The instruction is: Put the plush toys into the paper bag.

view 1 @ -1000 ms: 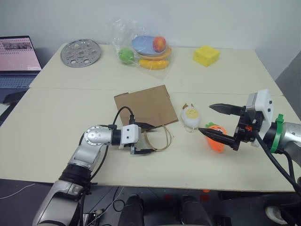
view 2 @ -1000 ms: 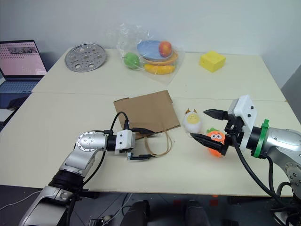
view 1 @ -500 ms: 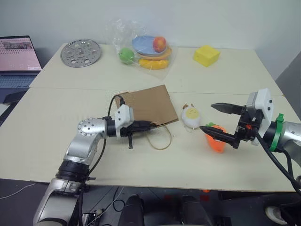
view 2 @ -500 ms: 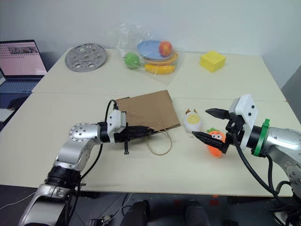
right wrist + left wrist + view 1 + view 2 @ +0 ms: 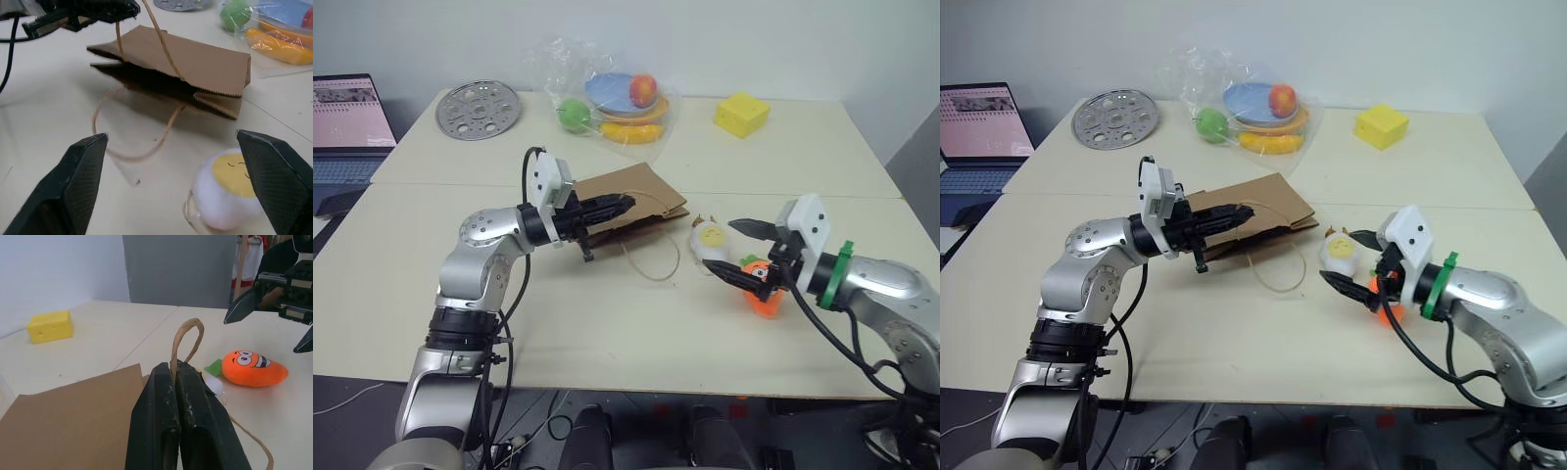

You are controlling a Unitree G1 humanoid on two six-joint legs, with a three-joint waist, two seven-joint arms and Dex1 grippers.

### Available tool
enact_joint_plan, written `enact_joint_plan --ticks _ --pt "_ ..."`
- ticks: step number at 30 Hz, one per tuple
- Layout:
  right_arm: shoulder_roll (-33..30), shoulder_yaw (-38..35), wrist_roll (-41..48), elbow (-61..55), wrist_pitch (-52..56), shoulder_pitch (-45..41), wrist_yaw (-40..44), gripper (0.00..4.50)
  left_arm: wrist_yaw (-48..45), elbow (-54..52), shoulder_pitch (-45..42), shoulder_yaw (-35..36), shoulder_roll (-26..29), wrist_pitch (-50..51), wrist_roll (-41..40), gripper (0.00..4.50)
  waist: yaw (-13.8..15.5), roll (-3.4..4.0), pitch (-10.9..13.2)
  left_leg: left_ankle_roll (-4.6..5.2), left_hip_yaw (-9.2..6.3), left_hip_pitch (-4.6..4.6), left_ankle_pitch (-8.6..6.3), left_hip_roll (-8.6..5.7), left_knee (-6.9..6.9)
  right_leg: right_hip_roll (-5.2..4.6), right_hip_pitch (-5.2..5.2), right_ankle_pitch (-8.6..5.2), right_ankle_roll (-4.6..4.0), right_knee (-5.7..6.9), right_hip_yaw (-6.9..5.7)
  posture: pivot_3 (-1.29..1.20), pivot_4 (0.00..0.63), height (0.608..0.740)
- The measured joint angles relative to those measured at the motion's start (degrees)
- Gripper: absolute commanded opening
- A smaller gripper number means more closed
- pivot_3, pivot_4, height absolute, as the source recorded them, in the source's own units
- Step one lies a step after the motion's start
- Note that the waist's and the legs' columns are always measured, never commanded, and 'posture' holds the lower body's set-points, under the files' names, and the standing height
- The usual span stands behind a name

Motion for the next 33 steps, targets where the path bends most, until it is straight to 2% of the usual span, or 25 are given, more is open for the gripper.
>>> enact_joint_plan --ticks 1,5,10,15,23,29,33 --pt "1.58 1.69 -0.47 0.15 0.07 -0.66 -0.83 3.22 0.07 -0.14 0.06 0.07 -0.08 0.22 0.01 0.0 0.02 0.01 0.0 0.0 0.01 0.0 0.0 0.0 0.0 0.0 0.0 0.0 0.0 0.01 0.01 0.0 0.15 0.74" --pt "9.88 8.24 -6.84 5.21 -0.3 -6.76 -6.3 1.86 1.46 -0.49 -0.16 0.06 -1.2 0.75 0.01 0.0 -0.28 0.0 0.0 -0.01 0.0 0.02 0.0 0.0 0.03 0.0 -0.01 0.0 0.0 0.09 0.01 0.0 0.15 0.74" --pt "15.31 13.47 -12.22 11.05 -2.2 -8.59 -8.32 0.06 2.87 -1.94 -0.1 0.2 -1.67 1.97 -0.07 0.0 -0.15 -0.01 -0.01 -0.01 -0.04 0.01 0.0 -0.01 0.01 0.0 -0.03 0.0 -0.01 0.15 -0.02 0.0 0.15 0.74" --pt "20.24 15.27 -16.33 16.25 -5.11 -9.53 -9.05 0.02 3.72 -4.33 0.07 0.29 -1.94 3.26 -0.98 0.0 -0.22 -0.01 0.0 -0.01 -0.03 0.01 0.0 0.0 0.01 0.0 -0.06 0.0 -0.01 0.21 -0.01 0.0 0.15 0.74" --pt "31.38 19.18 -25.23 35.87 -17.34 -16.43 -9.97 0.02 4.8 -7.05 0.31 0.63 -2.17 5.18 -2.26 0.0 -1.17 -0.01 -0.01 -0.01 -0.04 0.06 0.0 0.0 -0.01 0.01 -0.1 0.0 -0.01 0.35 -0.01 0.0 0.15 0.74" --pt "35.67 22.07 -31.87 48.65 -22.13 -15.7 -11.19 0.02 6.16 -7.26 -0.44 3.37 -1.15 8.49 -4.74 0.0 -1.11 -0.01 0.0 -0.01 -0.04 0.06 0.01 0.0 -0.02 0.01 -0.11 0.01 -0.01 0.36 -0.02 0.0 0.15 0.74" --pt "36.82 21.5 -32.55 49.43 -23.12 -15.24 -11.83 0.02 8.54 -5.17 -5.07 7.03 1.25 9.87 -5.61 0.0 -1.09 -0.03 -0.02 -0.01 -0.07 0.11 0.01 0.0 0.0 0.02 -0.06 0.0 -0.01 0.41 -0.04 0.0 0.15 0.74"
